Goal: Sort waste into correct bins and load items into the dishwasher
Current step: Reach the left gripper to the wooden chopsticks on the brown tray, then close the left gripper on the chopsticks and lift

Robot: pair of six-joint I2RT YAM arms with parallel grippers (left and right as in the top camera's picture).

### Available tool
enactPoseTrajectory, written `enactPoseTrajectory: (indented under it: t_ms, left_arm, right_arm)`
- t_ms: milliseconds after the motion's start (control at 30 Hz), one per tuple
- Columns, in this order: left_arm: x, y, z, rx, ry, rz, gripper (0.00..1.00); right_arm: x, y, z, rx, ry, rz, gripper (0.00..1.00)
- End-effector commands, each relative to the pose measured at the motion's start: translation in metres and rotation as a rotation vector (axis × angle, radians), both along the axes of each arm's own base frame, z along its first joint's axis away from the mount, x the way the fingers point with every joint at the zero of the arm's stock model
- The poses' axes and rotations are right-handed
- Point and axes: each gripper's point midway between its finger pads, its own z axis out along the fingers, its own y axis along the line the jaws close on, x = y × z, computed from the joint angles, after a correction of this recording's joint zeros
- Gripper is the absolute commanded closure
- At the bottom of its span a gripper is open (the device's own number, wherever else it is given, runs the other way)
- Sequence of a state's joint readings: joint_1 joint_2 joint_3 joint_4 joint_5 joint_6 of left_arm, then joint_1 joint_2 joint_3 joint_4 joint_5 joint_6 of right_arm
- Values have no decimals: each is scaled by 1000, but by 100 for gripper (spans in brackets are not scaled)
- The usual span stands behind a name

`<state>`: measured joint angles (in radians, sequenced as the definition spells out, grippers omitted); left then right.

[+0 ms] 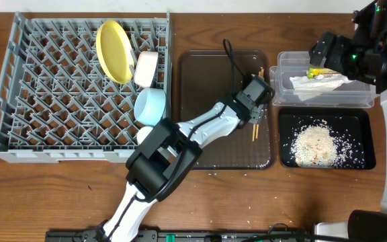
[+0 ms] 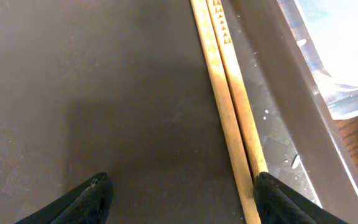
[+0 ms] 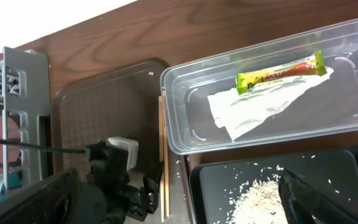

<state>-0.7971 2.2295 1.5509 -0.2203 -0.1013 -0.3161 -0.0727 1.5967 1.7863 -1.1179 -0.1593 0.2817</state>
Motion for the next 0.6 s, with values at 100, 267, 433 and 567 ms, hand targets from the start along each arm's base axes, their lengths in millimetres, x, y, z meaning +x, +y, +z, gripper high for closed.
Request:
enactPoseTrajectory:
  t_ms: [100, 267, 433, 567]
  left_arm:
    - [6, 5, -7, 102, -75, 22, 26]
    - [7, 12, -17, 143, -77, 39, 27]
    - [5, 20, -17, 170, -70, 60, 33]
    - [4, 18, -10, 160, -56, 70, 50]
  right_arm:
    - [1, -3, 3, 1, -7, -16, 1]
    - [1, -3, 3, 1, -7, -15, 1]
    - [1, -3, 3, 1, -7, -16, 1]
    - [1, -3, 3, 1, -7, -15, 1]
